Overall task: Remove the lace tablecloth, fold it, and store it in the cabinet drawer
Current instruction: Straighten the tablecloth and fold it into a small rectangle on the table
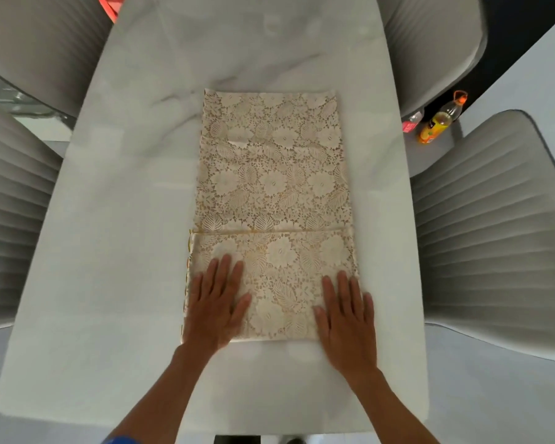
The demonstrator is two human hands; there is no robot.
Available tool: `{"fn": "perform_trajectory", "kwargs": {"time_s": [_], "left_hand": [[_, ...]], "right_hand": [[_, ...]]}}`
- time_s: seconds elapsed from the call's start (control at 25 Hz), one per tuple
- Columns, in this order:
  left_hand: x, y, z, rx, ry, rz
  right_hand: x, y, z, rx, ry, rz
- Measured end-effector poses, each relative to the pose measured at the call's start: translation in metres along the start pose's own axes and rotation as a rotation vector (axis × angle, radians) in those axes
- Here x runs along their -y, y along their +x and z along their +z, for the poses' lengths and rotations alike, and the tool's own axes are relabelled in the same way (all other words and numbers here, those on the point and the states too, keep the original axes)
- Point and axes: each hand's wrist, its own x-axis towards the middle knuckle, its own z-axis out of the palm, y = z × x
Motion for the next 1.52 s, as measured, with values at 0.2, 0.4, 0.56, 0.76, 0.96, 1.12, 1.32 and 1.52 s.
{"fn": "perform_trajectory", "kwargs": {"time_s": [0.2,0.4,0.56,0.76,0.96,1.12,1.32,1.52], "left_hand": [[0.013,-0.046,-0.031,-0.123,-0.337,-0.556],[0.012,-0.047,-0.058,0.012,-0.841,-0.874],[0.012,-0.076,-0.085,0.041,-1.061,-0.930],[0.029,-0.097,-0.141,0.101,-1.417,-0.922],[0.071,-0.006,-0.182,0.245,-1.692,-0.880],[0.088,0.071,-0.143,0.243,-1.266,-0.876],[0.080,0.083,-0.089,0.131,-1.083,-0.840],[0.071,0.052,-0.082,-0.040,-0.904,-0.824]], "right_hand": [[0.003,-0.008,-0.025,-0.027,0.423,0.584],[-0.010,0.002,-0.050,0.191,0.724,0.792],[-0.020,-0.034,-0.075,0.241,0.936,0.789],[-0.040,-0.048,-0.140,0.276,1.332,0.744],[-0.032,0.056,-0.179,0.389,1.413,0.600],[-0.001,0.149,-0.142,0.242,1.060,0.708],[0.006,0.159,-0.076,0.344,0.742,0.656],[-0.007,0.141,-0.068,0.273,0.772,0.693]]}}
